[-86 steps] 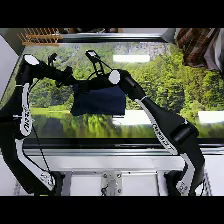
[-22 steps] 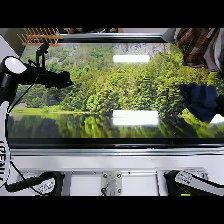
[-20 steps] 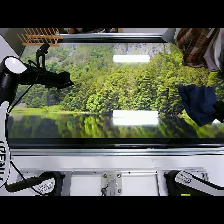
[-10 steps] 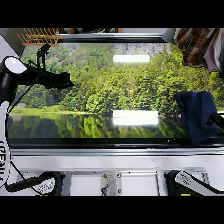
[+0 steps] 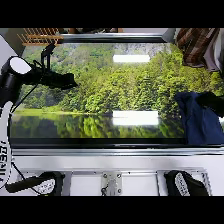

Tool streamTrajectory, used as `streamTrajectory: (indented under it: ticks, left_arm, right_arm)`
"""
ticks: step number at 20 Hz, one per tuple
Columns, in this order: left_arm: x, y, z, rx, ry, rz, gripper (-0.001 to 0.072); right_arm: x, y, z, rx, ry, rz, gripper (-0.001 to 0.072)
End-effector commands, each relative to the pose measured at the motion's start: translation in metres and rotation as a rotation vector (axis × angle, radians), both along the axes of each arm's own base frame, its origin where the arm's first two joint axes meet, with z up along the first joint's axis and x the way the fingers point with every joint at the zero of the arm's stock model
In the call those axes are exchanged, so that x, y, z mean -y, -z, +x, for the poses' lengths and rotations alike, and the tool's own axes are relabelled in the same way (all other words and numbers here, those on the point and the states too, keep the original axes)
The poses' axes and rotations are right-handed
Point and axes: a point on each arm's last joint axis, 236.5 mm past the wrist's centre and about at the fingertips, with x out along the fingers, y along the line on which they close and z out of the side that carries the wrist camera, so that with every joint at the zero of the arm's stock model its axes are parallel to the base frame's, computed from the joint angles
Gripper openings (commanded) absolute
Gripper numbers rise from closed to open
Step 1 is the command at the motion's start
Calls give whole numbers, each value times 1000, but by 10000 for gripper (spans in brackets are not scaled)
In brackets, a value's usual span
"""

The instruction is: Fold the clothes and pants, and hang the long-sleeved shirts on hangers.

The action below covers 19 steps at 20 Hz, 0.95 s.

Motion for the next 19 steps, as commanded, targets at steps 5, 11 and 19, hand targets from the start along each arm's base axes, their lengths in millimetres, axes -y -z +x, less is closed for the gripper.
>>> streamTrajectory:
  ticks: [5,11,19]
  left_arm:
    - [6,0,0,7,12,0,11]
    - [6,0,0,7,12,0,11]
    - [6,0,0,7,12,0,11]
  right_arm:
    - [-93,-27,-1,107,-299,56,19]
    - [-94,-25,-3,95,-305,59,19]
    - [-94,-25,-3,95,-305,59,19]
